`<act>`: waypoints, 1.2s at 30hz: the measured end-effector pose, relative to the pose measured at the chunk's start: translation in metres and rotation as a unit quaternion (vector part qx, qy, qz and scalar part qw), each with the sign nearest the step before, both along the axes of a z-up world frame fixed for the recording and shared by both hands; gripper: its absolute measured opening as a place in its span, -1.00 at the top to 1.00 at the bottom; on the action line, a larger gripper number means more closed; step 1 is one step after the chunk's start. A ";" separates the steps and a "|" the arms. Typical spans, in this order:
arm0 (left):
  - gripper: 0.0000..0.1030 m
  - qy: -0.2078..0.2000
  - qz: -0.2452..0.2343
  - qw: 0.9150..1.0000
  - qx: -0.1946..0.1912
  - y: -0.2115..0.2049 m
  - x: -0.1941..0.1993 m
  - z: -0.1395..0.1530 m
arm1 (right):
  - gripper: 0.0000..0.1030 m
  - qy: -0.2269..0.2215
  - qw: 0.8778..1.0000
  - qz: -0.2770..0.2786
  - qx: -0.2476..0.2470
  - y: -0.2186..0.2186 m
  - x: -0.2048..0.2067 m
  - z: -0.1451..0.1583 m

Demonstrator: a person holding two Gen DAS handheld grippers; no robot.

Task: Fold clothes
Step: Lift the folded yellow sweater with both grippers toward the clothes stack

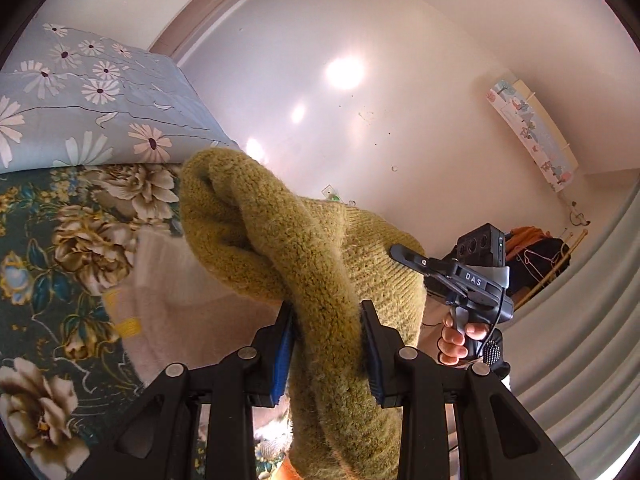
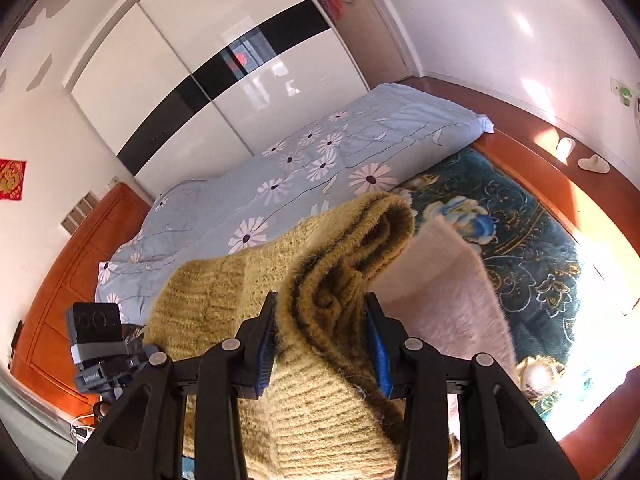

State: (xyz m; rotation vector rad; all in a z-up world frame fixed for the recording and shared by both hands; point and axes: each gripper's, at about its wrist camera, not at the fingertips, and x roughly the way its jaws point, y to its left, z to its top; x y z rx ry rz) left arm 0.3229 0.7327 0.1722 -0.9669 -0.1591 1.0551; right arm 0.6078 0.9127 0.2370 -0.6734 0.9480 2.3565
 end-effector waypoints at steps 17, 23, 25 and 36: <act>0.32 0.012 0.019 0.999 -0.036 0.032 -0.005 -0.076 | 0.19 0.009 0.997 -0.049 -0.060 0.091 0.020 -0.106; 0.29 0.011 0.021 0.999 -0.046 0.030 -0.006 -0.076 | 0.18 0.005 0.996 -0.061 -0.067 0.091 0.023 -0.115; 0.27 0.030 0.018 0.998 -0.050 0.030 -0.002 -0.070 | 0.17 0.000 0.996 -0.062 -0.061 0.088 0.022 -0.112; -0.21 0.082 0.003 0.994 -0.069 0.026 0.005 -0.055 | -0.04 -0.031 0.994 -0.095 -0.042 0.068 0.032 -0.093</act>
